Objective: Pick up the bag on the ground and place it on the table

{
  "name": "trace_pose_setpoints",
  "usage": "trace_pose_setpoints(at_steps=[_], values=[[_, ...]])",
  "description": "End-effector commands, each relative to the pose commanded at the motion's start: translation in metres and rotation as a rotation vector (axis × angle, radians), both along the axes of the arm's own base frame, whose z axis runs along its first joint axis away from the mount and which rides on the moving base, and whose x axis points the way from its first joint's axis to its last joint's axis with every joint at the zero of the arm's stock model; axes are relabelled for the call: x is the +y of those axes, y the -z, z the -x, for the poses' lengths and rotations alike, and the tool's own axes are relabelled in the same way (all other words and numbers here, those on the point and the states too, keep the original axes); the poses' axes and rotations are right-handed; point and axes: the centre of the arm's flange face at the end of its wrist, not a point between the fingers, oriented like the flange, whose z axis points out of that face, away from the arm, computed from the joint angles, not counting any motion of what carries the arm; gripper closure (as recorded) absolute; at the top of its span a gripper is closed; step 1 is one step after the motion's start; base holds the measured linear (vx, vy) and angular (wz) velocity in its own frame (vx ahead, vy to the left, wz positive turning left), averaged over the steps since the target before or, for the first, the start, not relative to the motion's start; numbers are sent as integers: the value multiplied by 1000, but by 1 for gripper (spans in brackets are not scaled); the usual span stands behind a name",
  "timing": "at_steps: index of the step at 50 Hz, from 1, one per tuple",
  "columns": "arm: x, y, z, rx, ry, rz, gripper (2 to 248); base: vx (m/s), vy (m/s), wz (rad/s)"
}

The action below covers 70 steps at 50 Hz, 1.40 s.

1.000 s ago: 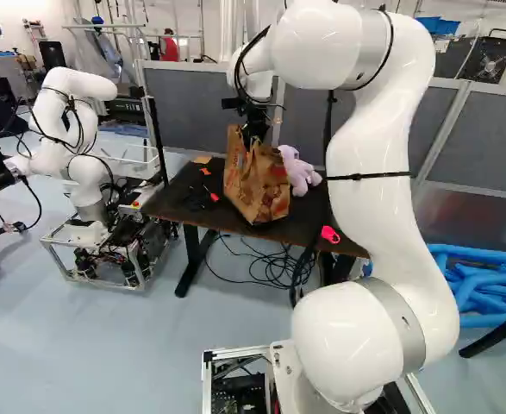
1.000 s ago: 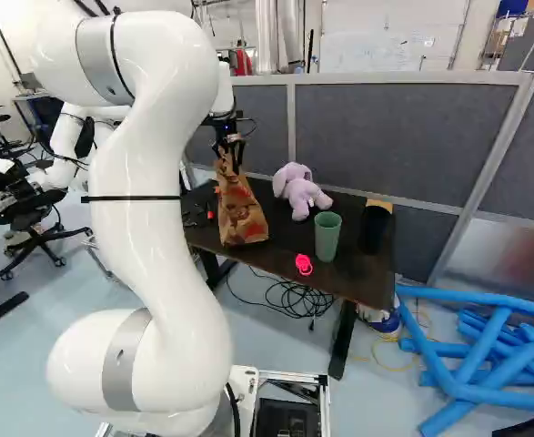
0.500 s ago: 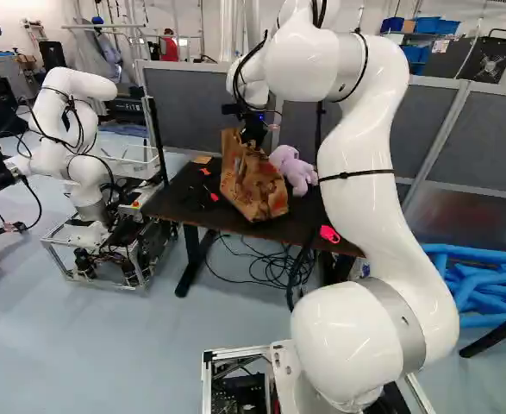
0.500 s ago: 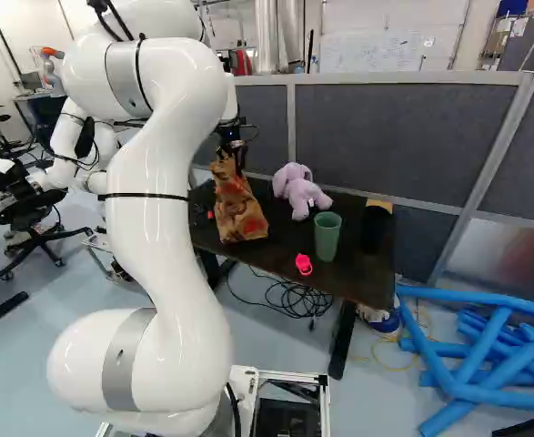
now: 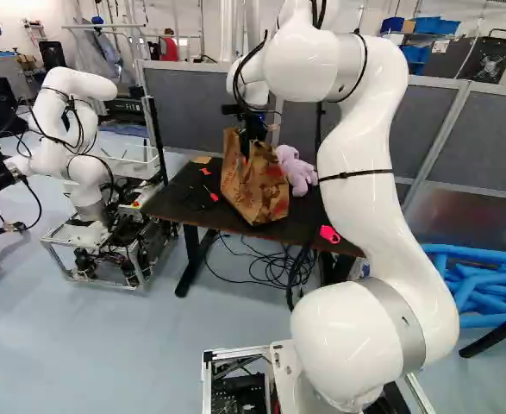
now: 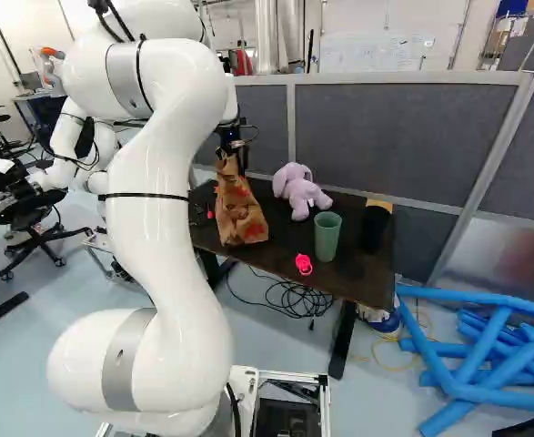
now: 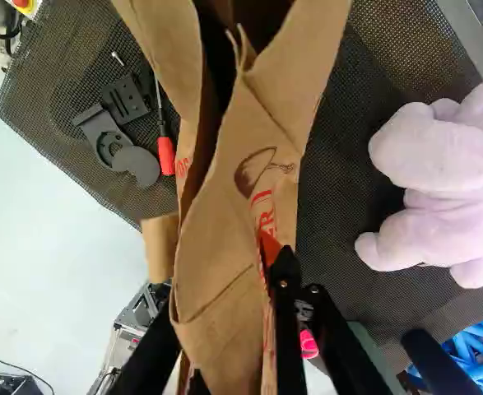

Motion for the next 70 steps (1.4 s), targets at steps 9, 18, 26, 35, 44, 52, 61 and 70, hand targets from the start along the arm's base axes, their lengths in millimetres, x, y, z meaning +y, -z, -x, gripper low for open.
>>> trace_pose_setpoints(at_steps=[9,18,26,35,44,52,61,70], values=[[0,0,0,0,0,0,138,0,0,0],[0,0,0,0,0,0,67,0,0,0],[0,0,0,0,0,0,4,0,0,0],[0,-6,2,-8,0,-1,3,0,0,0],[-1,-19,6,-25,0,-3,3,0,0,0],[-1,-31,10,-42,0,-4,3,0,0,0],[-1,-45,14,-62,0,-6,3,0,0,0],[-2,-59,19,-82,0,-9,3,0,0,0]])
